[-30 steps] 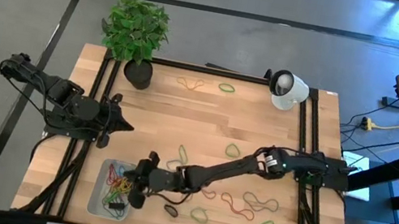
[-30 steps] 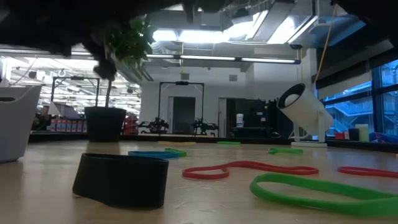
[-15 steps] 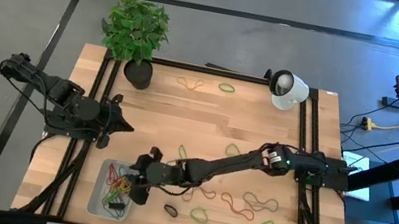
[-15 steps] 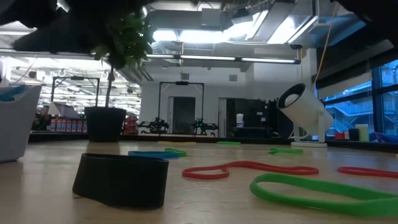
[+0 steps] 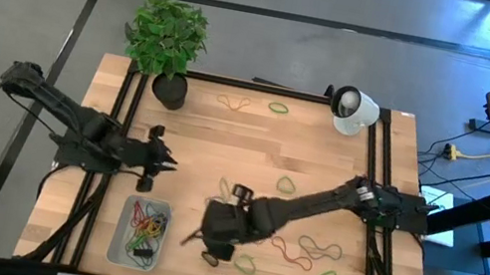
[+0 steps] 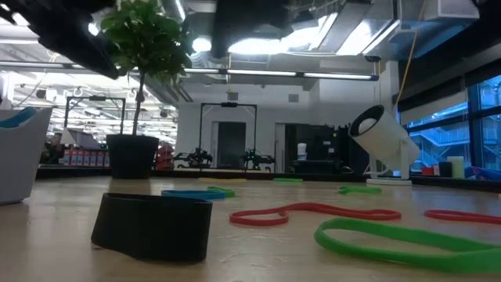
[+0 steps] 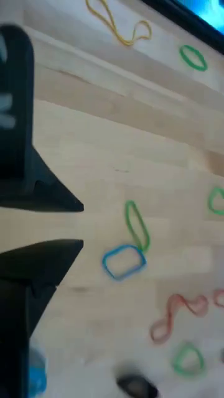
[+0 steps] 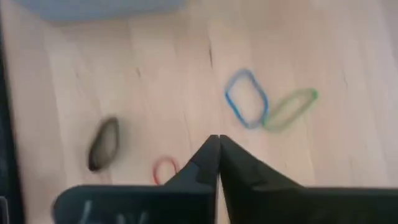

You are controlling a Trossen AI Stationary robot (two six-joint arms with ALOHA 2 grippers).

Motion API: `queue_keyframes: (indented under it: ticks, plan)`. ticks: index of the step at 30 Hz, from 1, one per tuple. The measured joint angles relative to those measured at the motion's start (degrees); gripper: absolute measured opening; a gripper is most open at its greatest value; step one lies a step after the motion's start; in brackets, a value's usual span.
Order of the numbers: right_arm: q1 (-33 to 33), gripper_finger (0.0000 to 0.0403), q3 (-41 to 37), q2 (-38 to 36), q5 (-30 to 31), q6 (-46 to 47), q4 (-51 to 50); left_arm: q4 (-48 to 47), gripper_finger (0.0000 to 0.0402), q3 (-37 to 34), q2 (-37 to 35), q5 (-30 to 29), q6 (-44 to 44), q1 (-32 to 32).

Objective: Pick and place rubber bands into bin
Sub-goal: Put the yellow rubber band into the bin

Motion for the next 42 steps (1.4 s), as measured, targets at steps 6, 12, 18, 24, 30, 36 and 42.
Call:
queue_keyframes:
  ticks: [6,12,18,24,30,36,42]
  plan:
    - [2.2,0.0006,-25.9,-14.2,0.1,4.7,14.2,2.5,0.0138,6.4,14.6,0.4,-0.2,6.8]
    - [3.5,0.0003,-56.0,-32.1,-0.6,9.2,37.3,2.6,0.0182,17.8,29.9,5.9,-5.5,15.9]
    - [4.5,0.0006,-77.4,-45.6,-2.2,13.3,50.9,2.8,0.0201,30.7,43.3,12.9,-4.5,22.0]
    - [4.5,0.0002,-89.0,-52.7,-4.7,13.1,61.3,2.8,0.0201,42.6,54.3,15.9,0.5,26.8]
    - [4.4,0.0006,-93.3,-55.7,-4.4,13.0,63.3,2.1,0.0201,52.4,63.4,5.6,1.5,32.1]
    - [3.9,0.0006,-93.3,-55.8,-4.3,13.8,63.9,1.9,0.0201,56.8,69.8,2.1,5.4,37.5]
    - [2.7,0.0007,-93.3,-56.1,-3.8,17.9,64.5,1.4,0.0201,57.5,73.7,2.1,-1.4,43.8]
